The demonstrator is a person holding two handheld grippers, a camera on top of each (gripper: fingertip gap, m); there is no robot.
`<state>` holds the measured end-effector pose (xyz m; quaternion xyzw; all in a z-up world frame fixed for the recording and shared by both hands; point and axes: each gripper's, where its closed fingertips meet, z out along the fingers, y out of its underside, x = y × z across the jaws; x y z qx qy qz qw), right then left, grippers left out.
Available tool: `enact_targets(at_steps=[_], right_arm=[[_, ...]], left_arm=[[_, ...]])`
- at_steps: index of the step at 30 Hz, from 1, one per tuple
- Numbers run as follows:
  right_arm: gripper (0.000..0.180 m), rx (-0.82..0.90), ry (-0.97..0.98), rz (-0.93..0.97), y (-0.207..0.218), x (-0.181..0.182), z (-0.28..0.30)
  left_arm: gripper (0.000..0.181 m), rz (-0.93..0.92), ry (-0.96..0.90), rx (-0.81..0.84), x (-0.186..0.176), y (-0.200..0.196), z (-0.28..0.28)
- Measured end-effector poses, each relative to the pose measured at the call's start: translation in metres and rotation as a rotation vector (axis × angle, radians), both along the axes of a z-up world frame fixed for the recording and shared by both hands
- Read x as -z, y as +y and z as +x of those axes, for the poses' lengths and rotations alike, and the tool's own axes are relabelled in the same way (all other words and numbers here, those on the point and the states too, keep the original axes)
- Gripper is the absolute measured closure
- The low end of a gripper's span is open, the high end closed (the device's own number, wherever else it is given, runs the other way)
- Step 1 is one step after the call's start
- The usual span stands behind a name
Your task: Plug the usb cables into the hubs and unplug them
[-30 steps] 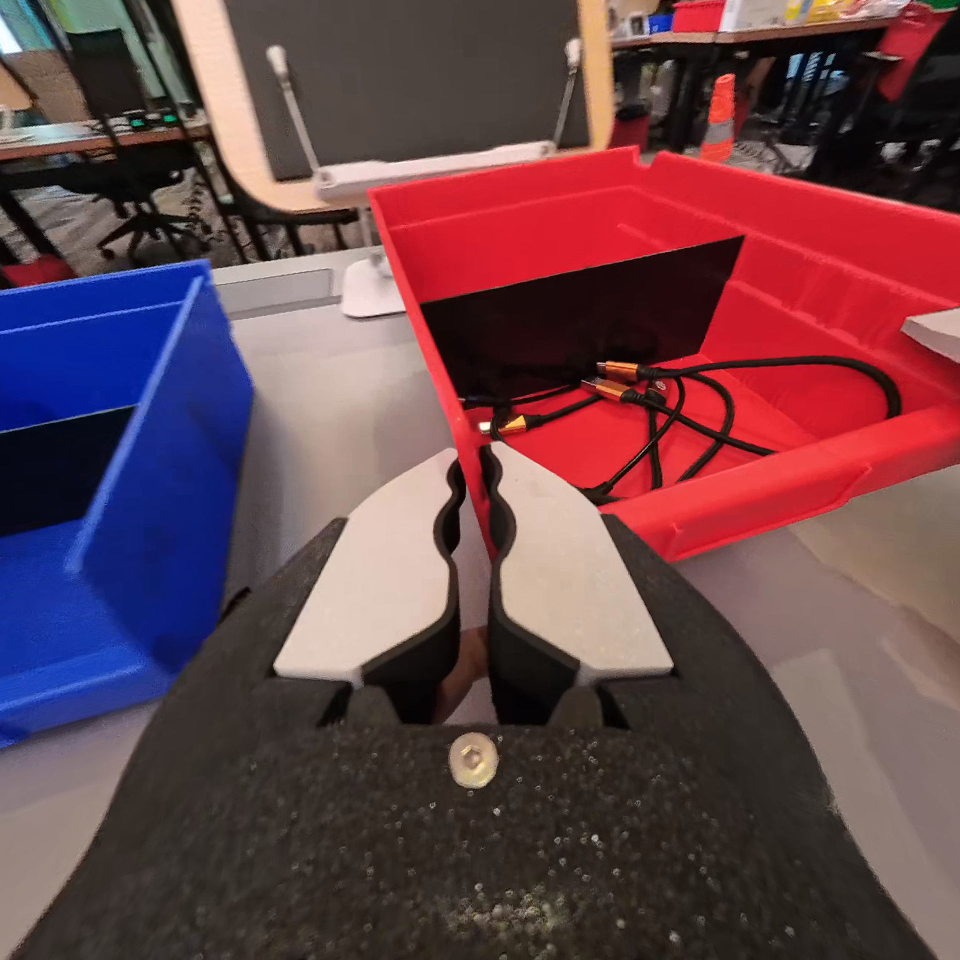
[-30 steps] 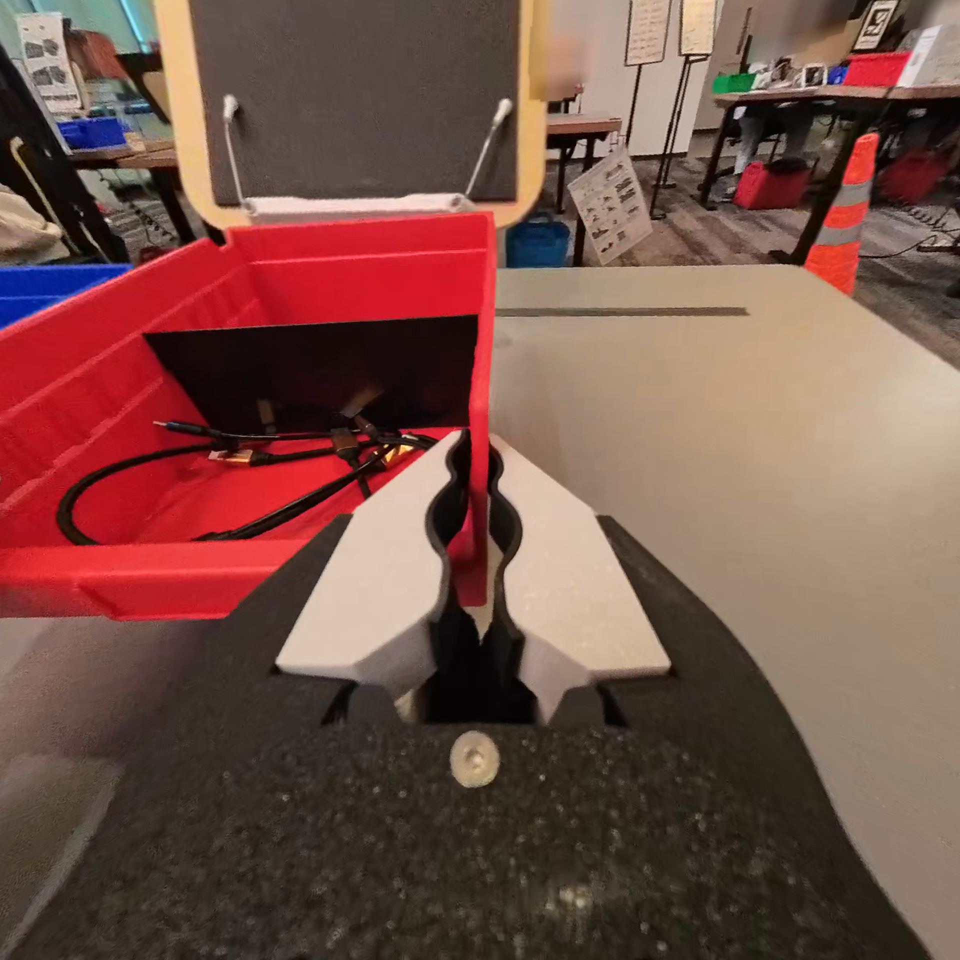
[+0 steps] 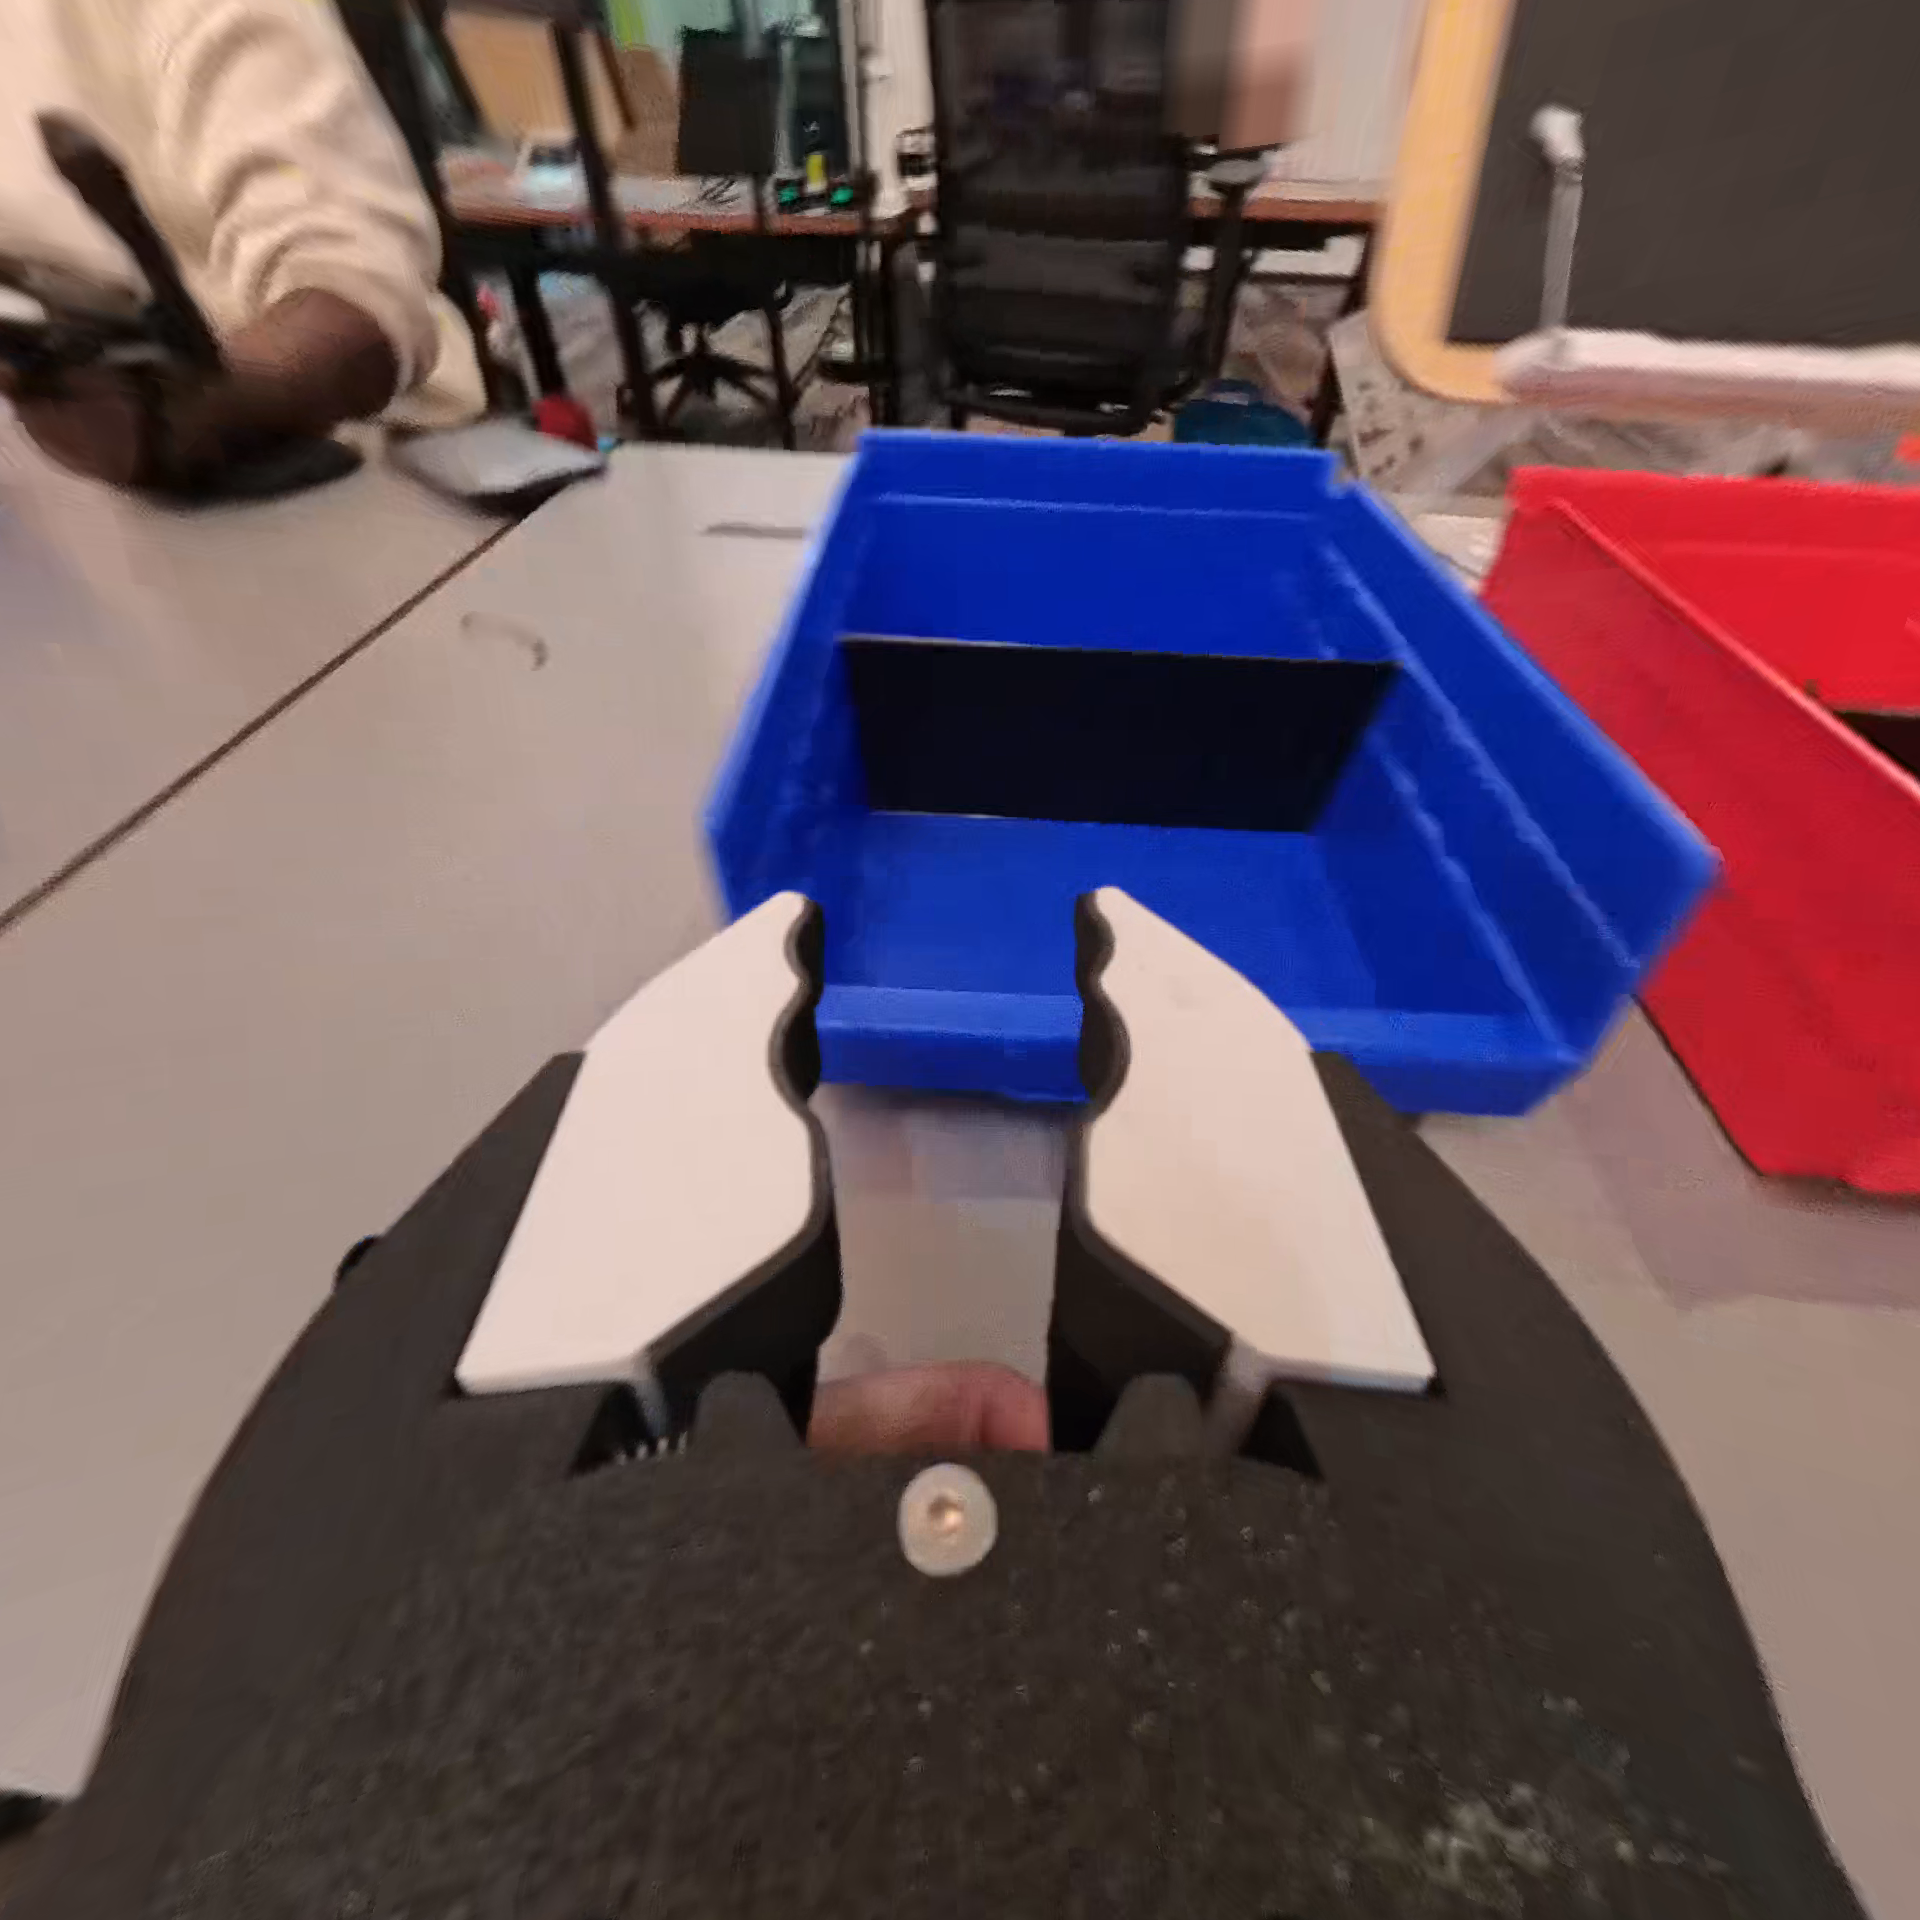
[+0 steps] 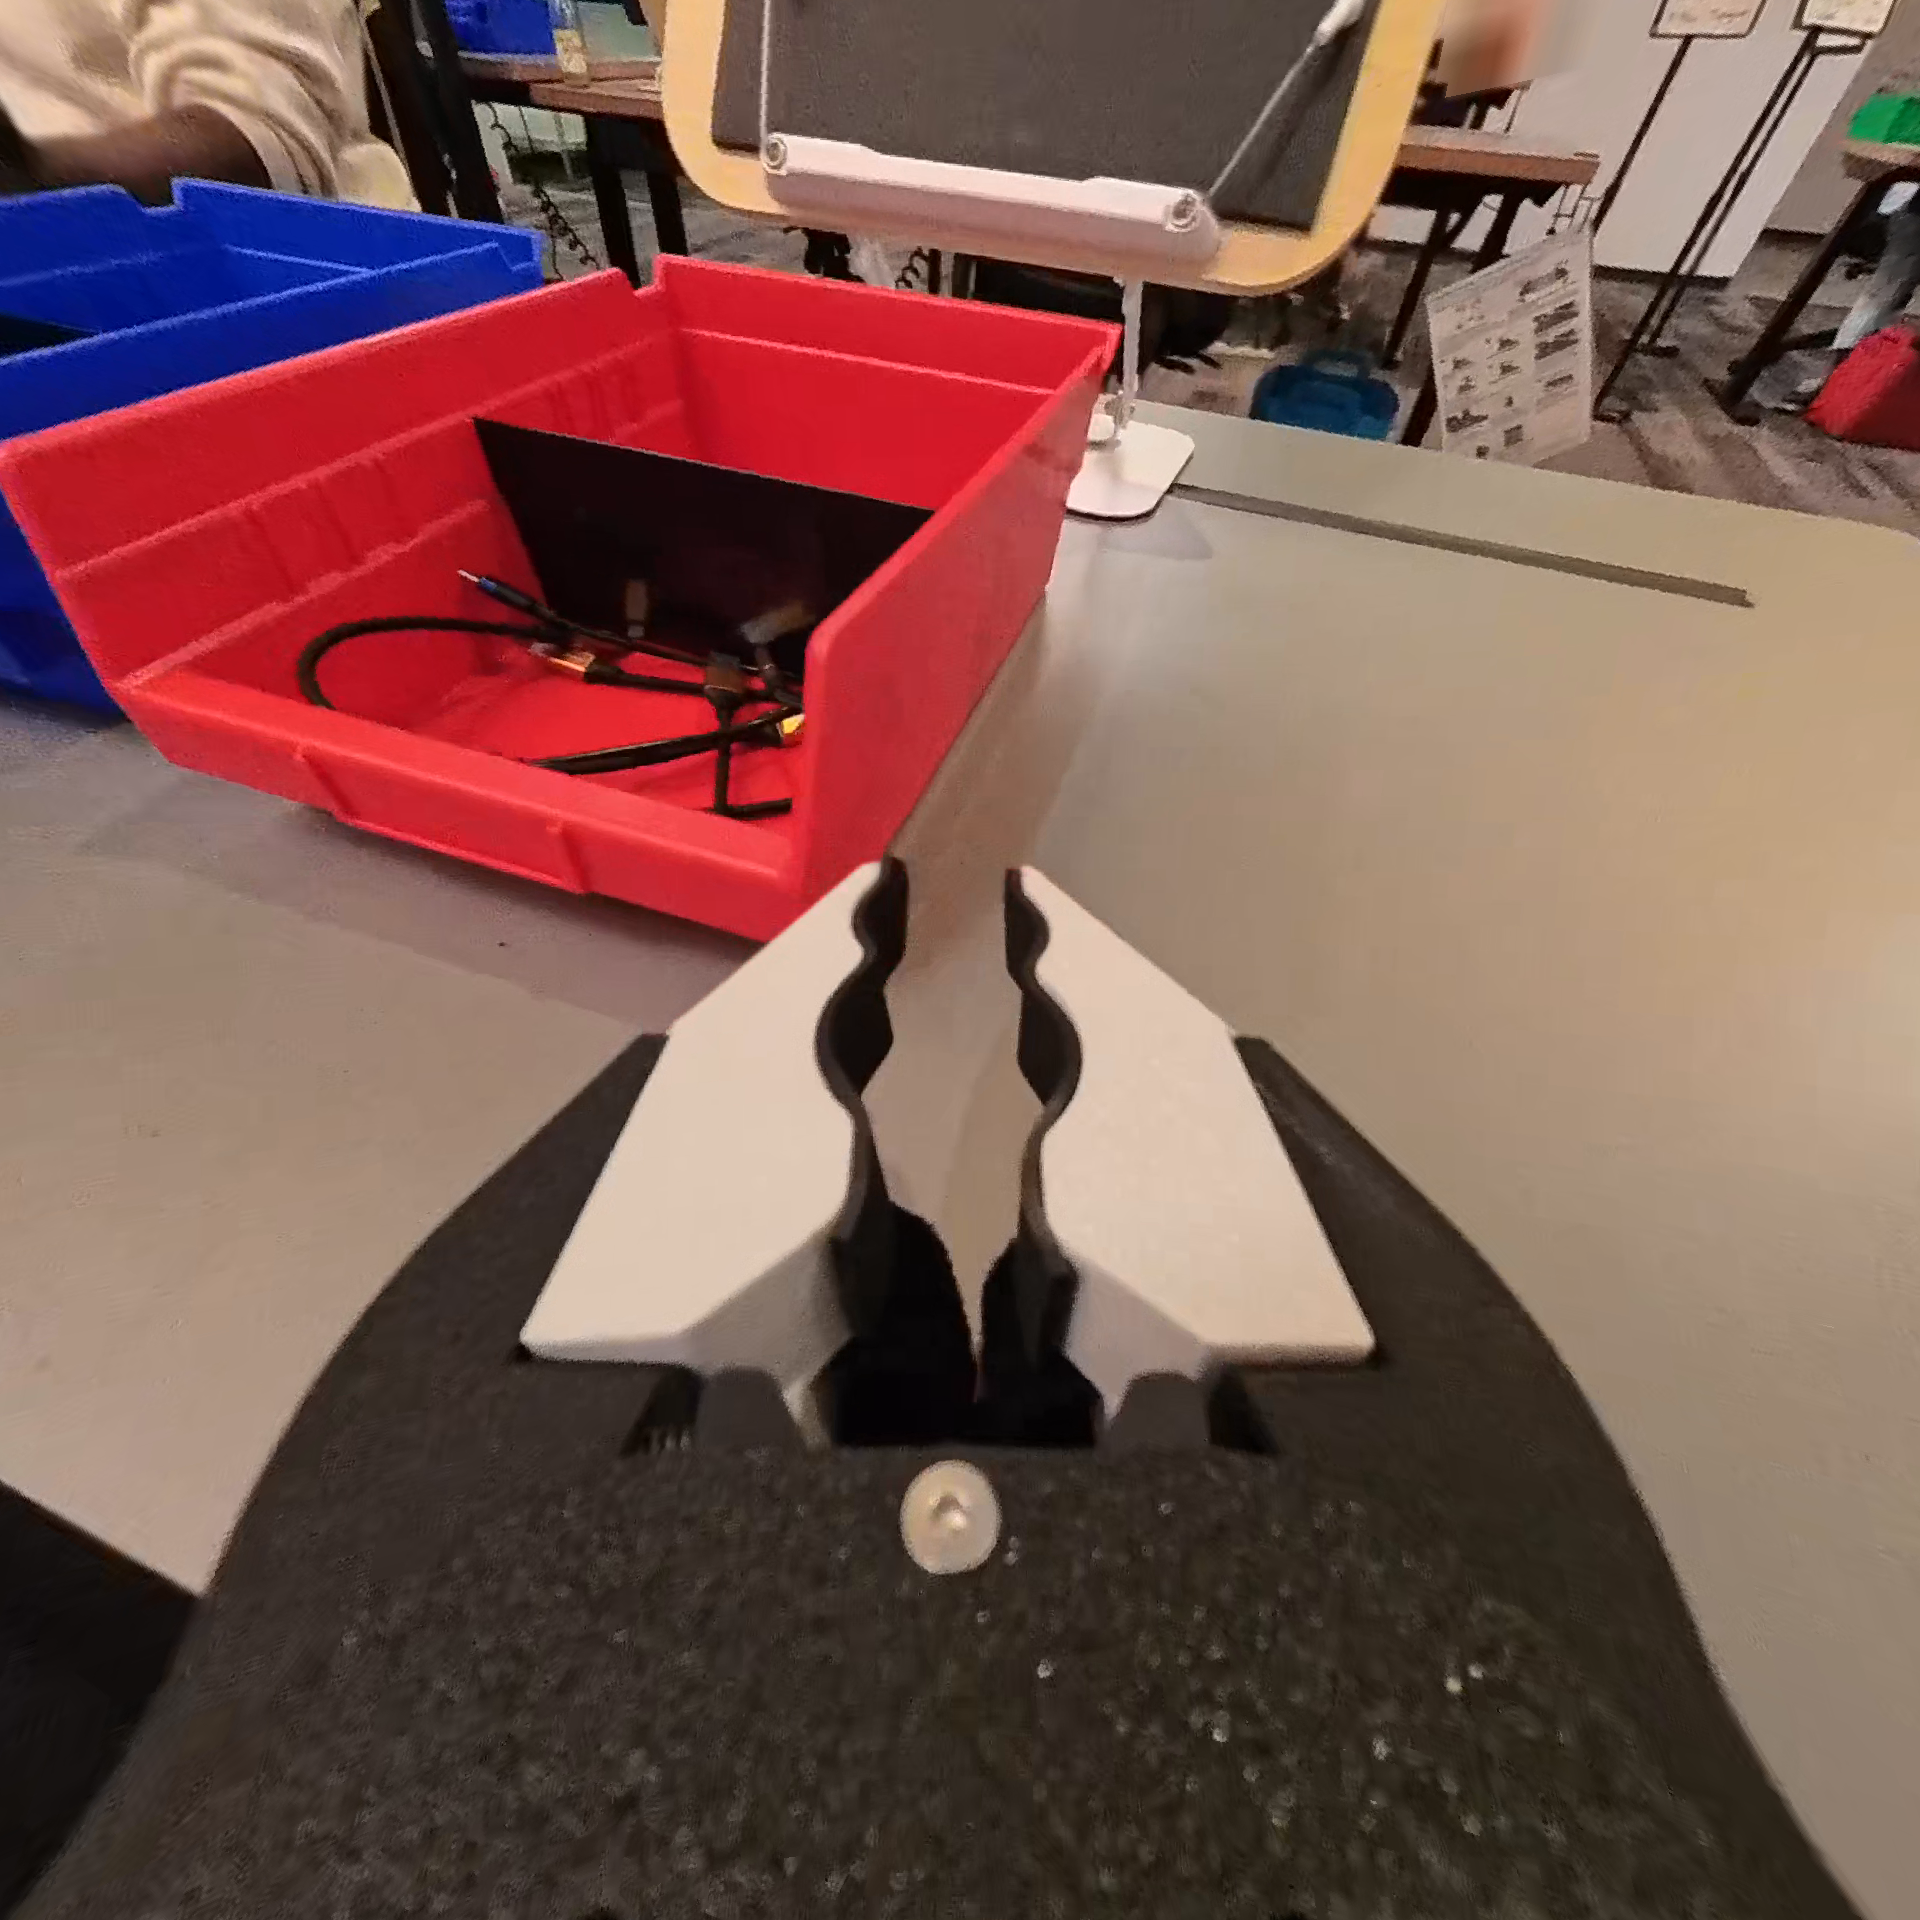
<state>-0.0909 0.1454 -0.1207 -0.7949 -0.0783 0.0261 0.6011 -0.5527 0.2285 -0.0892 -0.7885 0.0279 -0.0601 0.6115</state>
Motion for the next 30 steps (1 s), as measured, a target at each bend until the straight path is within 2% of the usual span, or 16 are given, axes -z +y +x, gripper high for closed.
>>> enact_targets(at_steps=[2, 4, 6, 7, 11, 12, 16, 18, 21, 24, 28, 30], right_arm=[[0.162, 0.011, 0.034, -0.003, -0.003, 0.0, 0.003], [0.162, 0.012, 0.049, -0.01, -0.008, 0.0, 0.003], [0.162, 0.016, 0.041, 0.004, -0.011, -0.003, 0.003], [0.162, 0.014, 0.032, 0.016, -0.013, -0.003, 0.002], [0.162, -0.026, -0.033, 0.017, -0.018, -0.001, -0.014], [0.162, -0.043, -0.038, 0.021, -0.02, -0.002, -0.022], [0.159, -0.139, -0.056, 0.095, -0.03, -0.016, -0.076], [0.151, -0.202, -0.082, 0.11, -0.033, -0.017, -0.115], [0.148, -0.334, -0.146, 0.084, -0.031, -0.009, -0.181], [0.148, -0.408, -0.129, 0.05, -0.018, -0.001, -0.237], [0.144, -0.392, 0.019, -0.034, 0.013, 0.004, -0.283], [0.136, -0.287, 0.089, -0.091, 0.034, 0.011, -0.286]], left_arm=[[0.124, -0.054, -0.112, 0.077, 0.005, 0.017, -0.011], [0.121, -0.126, -0.093, 0.094, 0.026, 0.035, -0.019], [0.134, -0.202, -0.024, 0.084, 0.053, 0.053, -0.024], [0.147, -0.228, -0.025, 0.07, 0.059, 0.06, -0.028], [0.176, -0.156, -0.109, 0.093, 0.045, 0.076, -0.027], [0.176, -0.164, -0.094, 0.103, 0.046, 0.077, -0.027], [0.177, -0.212, -0.032, 0.094, 0.047, 0.07, -0.026], [0.177, -0.227, -0.026, 0.094, 0.047, 0.066, -0.024], [0.177, -0.234, -0.009, 0.095, 0.048, 0.058, -0.022], [0.177, -0.228, 0.01, 0.069, 0.048, 0.046, -0.022], [0.178, -0.228, 0.047, 0.043, 0.048, 0.02, -0.022], [0.177, -0.234, 0.06, 0.031, 0.048, 0.005, -0.022]])
